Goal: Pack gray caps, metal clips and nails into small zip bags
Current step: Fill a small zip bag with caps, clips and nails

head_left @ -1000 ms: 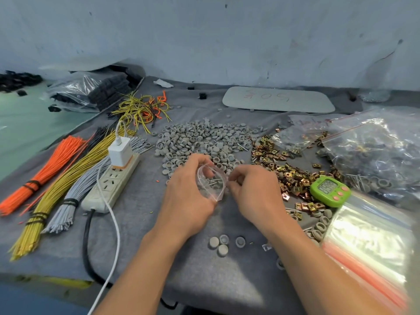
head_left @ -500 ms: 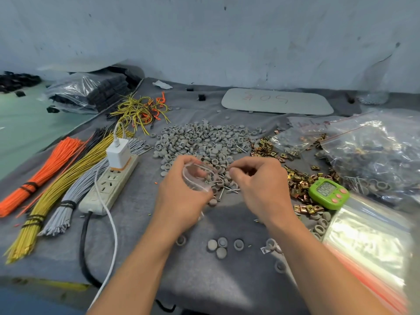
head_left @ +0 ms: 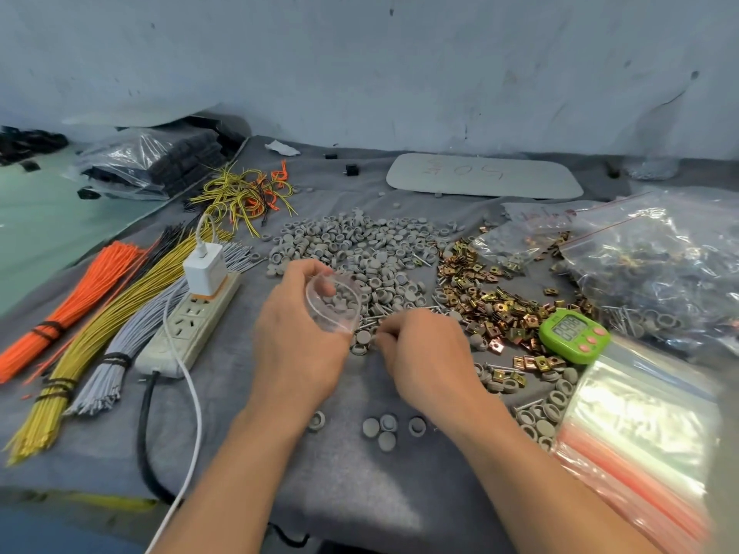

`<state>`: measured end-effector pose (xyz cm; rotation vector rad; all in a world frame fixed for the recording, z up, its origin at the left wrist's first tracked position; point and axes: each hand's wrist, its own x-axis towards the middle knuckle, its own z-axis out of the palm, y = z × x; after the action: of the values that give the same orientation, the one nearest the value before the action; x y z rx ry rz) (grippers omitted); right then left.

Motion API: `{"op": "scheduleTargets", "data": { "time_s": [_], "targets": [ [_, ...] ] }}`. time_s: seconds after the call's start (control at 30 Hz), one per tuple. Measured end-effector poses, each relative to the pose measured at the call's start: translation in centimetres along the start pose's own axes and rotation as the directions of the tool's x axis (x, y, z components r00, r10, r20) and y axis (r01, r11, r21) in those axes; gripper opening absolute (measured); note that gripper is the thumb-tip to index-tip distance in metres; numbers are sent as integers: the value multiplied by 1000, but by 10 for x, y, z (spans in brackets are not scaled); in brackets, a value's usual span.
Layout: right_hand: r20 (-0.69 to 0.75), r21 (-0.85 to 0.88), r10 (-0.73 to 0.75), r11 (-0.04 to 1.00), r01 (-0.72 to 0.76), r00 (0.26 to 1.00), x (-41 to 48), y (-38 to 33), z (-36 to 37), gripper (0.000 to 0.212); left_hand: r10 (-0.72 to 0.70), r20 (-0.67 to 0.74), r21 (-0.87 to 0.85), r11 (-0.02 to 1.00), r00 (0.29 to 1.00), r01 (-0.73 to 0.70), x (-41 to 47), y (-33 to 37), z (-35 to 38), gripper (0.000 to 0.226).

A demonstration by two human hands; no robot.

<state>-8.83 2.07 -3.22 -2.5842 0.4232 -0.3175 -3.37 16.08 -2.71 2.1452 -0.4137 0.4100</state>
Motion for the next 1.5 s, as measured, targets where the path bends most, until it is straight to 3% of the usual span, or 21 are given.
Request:
{"op": "scheduleTargets", "data": {
  "time_s": [0.1,0.2,0.37,0.53,0.63,0.73,0.87,1.0,1.1,1.2,1.3,1.4,1.5],
  "targets": [
    [-159,355,24,934,35,987,2,4,-11,14,8,158,151,988,987,-32,-3,3,6,59],
    [-199,550,-23,825,131,980,0,1,-22,9,2,237,127,991,972,-33,-4,5,11,64],
    [-140,509,-101,846,159,985,-1,-3,-16,14,50,230,18,998,972,-55,-6,9,12,54],
    [-268,530,22,838,129,963,8,6,-17,15,-61,78,-53,996,995,65,1,5,5,46],
    [-122,325,-18,944,57,992,10,5,-10,16,-127,-29,-92,988,991,124,4,1,1,44],
    [8,81,-93,992,92,996,10,-2,5,17,-115,-138,-109,989,984,100,3,0,-4,47],
    [-30,-5,-95,996,94,995,11,-6,14,13,-41,-139,-26,999,989,38,1,1,-5,52],
    [-48,43,-50,998,52,998,11,-4,11,14,-18,-77,35,999,997,21,0,-2,-3,51],
    [-148,218,-1,975,33,989,8,-4,6,12,-17,-33,58,998,999,19,1,-2,-3,48],
    [-281,423,10,899,114,960,8,-7,-4,6,3,74,105,994,997,-11,0,0,-1,51],
    [-297,434,-68,879,198,953,5,-11,-11,11,28,159,101,994,987,-44,-3,4,2,59],
    [-269,414,-117,882,224,956,4,-14,-9,16,52,142,50,997,988,-60,-5,7,4,61],
    [-288,565,9,809,162,958,9,-6,-14,12,33,76,-7,999,997,-33,-4,6,3,61]
  ]
}}
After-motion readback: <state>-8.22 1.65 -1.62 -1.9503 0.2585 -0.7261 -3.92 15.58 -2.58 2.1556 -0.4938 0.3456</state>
